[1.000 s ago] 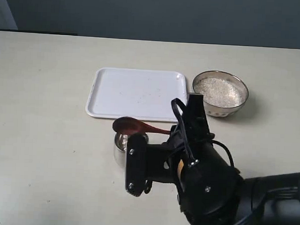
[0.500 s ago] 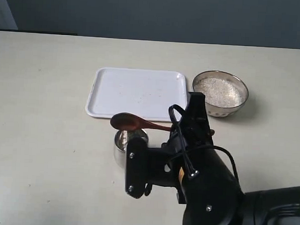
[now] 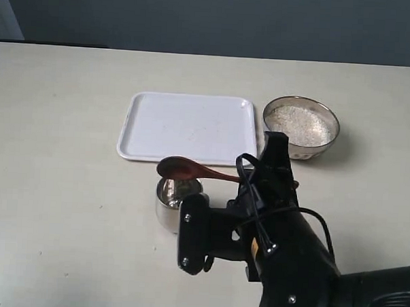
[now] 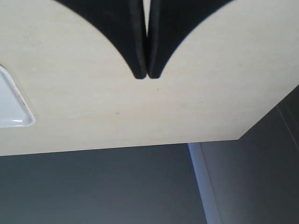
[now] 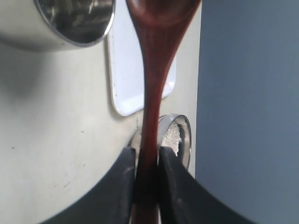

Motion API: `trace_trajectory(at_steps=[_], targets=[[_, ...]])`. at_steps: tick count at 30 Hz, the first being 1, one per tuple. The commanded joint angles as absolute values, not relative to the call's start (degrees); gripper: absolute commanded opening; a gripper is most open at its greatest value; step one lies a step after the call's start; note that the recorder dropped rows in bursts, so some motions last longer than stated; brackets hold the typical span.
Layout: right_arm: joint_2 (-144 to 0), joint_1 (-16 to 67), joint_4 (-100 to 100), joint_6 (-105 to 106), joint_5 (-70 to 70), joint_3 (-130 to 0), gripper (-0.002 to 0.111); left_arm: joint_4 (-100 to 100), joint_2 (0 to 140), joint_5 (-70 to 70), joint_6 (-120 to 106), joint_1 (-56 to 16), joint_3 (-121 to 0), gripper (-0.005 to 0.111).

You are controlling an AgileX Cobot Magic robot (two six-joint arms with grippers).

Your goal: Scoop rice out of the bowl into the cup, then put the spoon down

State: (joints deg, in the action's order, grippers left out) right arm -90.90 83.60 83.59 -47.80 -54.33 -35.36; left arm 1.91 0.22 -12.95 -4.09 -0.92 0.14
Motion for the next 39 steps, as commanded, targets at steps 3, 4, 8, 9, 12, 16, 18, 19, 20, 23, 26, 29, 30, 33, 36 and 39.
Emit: trace_trajectory(at_steps=[3,4,8,9,12,16,18,19,20,23,26,29,30,33,36,39], targets=[[-91.2,81.8,85.5,-51.4,-53.8,-34.6,-0.001,2.2,0.0,-12.3,-3.8,-1.2,0.0,0.0],[-91.1,81.8,85.9,-51.3,-54.1,-34.7,-0.001,2.2,0.0,-12.3,-3.8,-1.2,0.0,0.0],[-90.9,81.4,89.6,-52.7,-53.7,-34.7,-0.001,2.2,0.0,-12.3,-3.8,-1.2,0.0,0.0],[-90.9,80.8,90.9,-53.9,-53.6,-34.7,-0.001,2.2,0.0,-12.3,-3.8,-1.2,0.0,0.0],[-90.9,75.9,95.7,-57.2,-50.8,-35.1,-0.001,2.2,0.0,-12.3,-3.8,-1.2,0.0,0.0],[-90.9,64.5,93.6,-57.2,-42.3,-39.4,-0.001,2.2,0.0,-12.3,-3.8,-1.2,0.0,0.0],[-90.9,59.9,93.8,-57.2,-37.5,-42.4,-0.001,2.2,0.0,-12.3,-3.8,-1.2,0.0,0.0],[-90.9,57.8,93.9,-56.8,-34.0,-44.1,-0.001,2.2,0.0,-12.3,-3.8,-1.2,0.0,0.0],[-90.9,55.8,94.0,-56.6,-30.6,-45.9,-0.001,2.2,0.0,-12.3,-3.8,-1.2,0.0,0.0],[-92.1,50.5,94.2,-56.6,-20.0,-51.0,-0.001,2.2,0.0,-12.3,-3.8,-1.2,0.0,0.0],[-95.8,45.5,90.8,-56.6,-17.3,-56.1,-0.001,2.2,0.0,-12.3,-3.8,-1.2,0.0,0.0],[-99.5,42.4,86.6,-56.3,-16.0,-60.3,-0.001,2.2,0.0,-12.3,-3.8,-1.2,0.0,0.0],[-100.5,41.9,85.5,-55.6,-14.3,-61.1,-0.001,2.2,0.0,-12.3,-3.8,-1.2,0.0,0.0],[-102.6,41.4,85.3,-54.5,-7.8,-62.1,-0.001,2.2,0.0,-12.3,-3.8,-1.2,0.0,0.0],[-105.5,41.4,84.1,-54.5,-5.6,-62.1,-0.001,2.2,0.0,-12.3,-3.8,-1.2,0.0,0.0],[-108.4,41.4,81.3,-54.5,-9.2,-62.1,-0.001,2.1,0.0,-12.3,-3.8,-1.2,0.0,0.0]])
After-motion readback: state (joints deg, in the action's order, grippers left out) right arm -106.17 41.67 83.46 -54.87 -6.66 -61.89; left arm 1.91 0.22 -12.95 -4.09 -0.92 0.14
